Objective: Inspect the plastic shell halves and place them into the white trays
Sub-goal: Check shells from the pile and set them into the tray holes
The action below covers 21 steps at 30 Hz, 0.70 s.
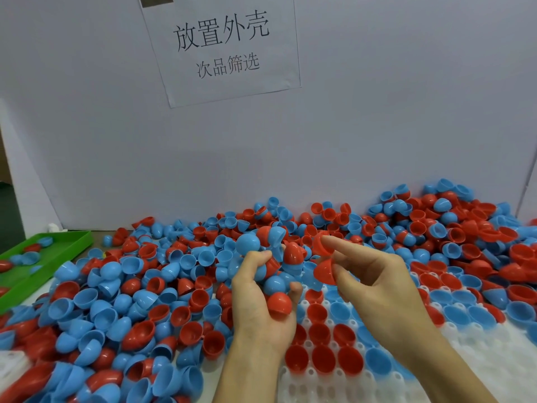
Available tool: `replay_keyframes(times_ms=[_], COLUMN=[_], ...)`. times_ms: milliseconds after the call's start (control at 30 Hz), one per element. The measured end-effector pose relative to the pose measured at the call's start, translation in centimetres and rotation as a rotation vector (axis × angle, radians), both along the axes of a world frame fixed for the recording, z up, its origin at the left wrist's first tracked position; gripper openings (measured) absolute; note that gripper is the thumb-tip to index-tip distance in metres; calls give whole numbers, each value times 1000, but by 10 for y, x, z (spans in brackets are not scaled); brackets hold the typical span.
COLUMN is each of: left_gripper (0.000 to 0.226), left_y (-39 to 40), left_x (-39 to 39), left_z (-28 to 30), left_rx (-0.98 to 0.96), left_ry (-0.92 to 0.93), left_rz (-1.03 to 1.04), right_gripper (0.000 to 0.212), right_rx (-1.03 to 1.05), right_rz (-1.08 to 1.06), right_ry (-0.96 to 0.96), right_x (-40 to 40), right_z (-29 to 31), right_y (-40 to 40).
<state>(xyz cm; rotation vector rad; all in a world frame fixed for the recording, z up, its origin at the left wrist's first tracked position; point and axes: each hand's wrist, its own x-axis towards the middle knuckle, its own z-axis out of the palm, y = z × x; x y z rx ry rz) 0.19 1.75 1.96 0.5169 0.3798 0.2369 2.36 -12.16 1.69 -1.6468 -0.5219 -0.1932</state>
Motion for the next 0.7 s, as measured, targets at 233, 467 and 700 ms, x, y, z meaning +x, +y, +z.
replay_keyframes(times_ms=[233,467,700], left_gripper=[29,28,8], left_y=[0,-1,1], left_x=[0,0,0], left_z=[0,1,0], left_rx=[7,6,14], left_ry=[5,6,-3], left_rz=[-18,-8,-21], right_gripper=[45,50,43], right_rx=[-350,-209,-144], right_rz=[-242,-206,-169], right_ry=[-345,-273,-165], right_x=[1,1,1], right_z=[-4,-4,2], right_y=[9,8,2])
